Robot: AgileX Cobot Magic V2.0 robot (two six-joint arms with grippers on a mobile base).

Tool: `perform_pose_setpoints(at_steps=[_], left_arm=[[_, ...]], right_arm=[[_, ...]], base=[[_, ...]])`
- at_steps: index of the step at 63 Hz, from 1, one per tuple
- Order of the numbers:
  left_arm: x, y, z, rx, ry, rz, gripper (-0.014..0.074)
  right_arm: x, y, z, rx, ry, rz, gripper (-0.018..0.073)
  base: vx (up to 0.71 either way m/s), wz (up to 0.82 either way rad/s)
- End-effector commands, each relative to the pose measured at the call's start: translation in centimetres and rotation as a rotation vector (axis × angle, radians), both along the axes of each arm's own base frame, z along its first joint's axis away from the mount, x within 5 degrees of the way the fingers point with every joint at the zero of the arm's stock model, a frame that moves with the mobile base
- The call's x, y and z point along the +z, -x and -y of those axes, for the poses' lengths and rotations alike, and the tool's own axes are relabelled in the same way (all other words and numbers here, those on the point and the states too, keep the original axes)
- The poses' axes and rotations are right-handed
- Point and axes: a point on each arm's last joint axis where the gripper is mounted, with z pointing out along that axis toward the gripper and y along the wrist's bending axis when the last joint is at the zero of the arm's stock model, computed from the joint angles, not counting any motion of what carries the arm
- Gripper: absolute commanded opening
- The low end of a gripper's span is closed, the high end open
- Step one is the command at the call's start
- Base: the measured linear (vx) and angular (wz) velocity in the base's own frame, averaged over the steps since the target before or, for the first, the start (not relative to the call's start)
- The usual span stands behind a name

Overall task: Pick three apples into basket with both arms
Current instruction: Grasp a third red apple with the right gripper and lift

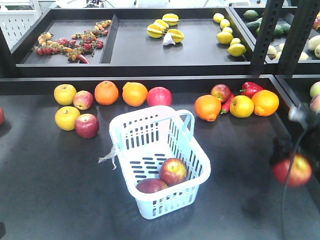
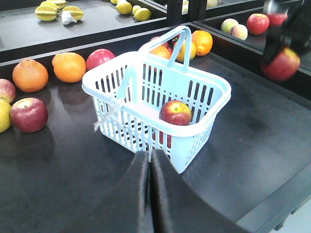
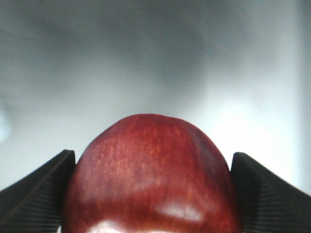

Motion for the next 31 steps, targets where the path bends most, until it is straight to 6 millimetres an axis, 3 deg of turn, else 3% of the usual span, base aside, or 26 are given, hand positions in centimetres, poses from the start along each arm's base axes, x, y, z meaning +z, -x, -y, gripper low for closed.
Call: perform_pose_setpoints(at_steps=[1,9,16,23,31], left_arm=[[1.3,-0.2,0.0,0.023,0.061,0.048,-0.0006],[1.3,-0.2,0.0,0.023,0.062,0.049,-0.0006],[1.3,-0.3,0.0,0.024,0.062,0.05,-0.0006],[1.3,-0.3,0.0,0.024,0.062,0.05,-0.0006],[1.3,-0.3,0.0,0.024,0.062,0.05,-0.0006]], right_arm=[[6.0,0.9,-1.4,0.04,-0.09,0.174,0.0001],[10.0,2.4,-4.4,0.138,-0.167,0.291,0.0006],[12.2,3.3,-9.0,0.258,-0.195,0.374,0.0008],[12.2,3.1,-13.3,0.324,-0.222,0.413,0.0008],[10.6,2.2,-17.8,0.369,-0.221,0.446,0.0012]], base=[[0.0,0.0],[0.0,0.0],[0.0,0.0],[0.0,0.0],[0.0,0.0]])
